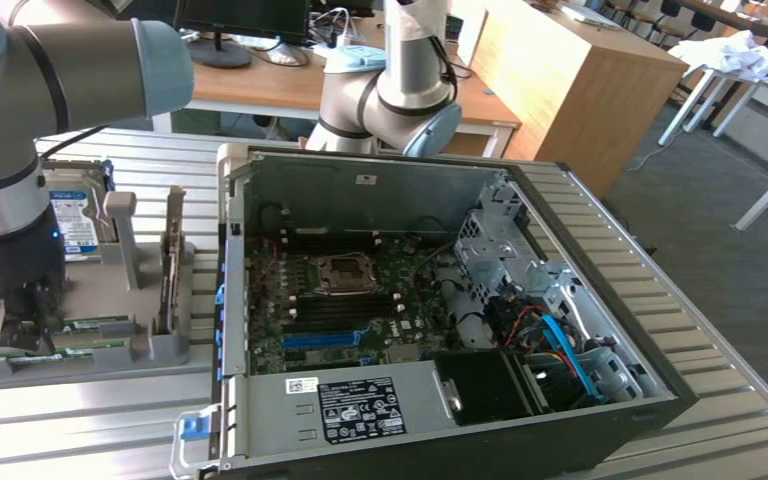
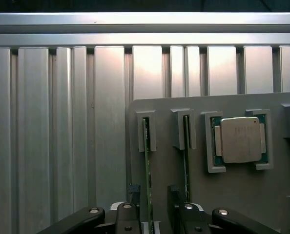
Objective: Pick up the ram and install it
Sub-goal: 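Pick up the ram and move it above insertion slot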
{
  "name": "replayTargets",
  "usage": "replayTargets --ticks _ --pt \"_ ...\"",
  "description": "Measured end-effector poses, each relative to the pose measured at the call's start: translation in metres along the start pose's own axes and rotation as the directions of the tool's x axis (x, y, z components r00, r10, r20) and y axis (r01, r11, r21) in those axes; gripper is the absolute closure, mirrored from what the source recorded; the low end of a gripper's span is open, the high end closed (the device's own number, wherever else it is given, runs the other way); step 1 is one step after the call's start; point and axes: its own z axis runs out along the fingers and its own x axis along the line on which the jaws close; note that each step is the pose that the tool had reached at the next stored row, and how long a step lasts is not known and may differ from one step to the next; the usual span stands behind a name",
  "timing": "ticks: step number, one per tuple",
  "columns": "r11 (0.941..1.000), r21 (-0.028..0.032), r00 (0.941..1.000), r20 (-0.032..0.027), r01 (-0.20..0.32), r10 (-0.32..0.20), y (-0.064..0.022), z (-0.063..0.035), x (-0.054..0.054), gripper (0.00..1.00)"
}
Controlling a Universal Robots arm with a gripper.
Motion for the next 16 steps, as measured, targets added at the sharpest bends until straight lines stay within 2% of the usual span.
replayTargets --ticks 4,16 --pt "1.0 0.0003 1.0 0.0002 0.0 0.0 -0.0013 0.0002 0.0 0.64" --pt "1.0 0.0 1.0 -0.0002 0.006 -0.006 -0.0141 0.0002 0.0 0.64"
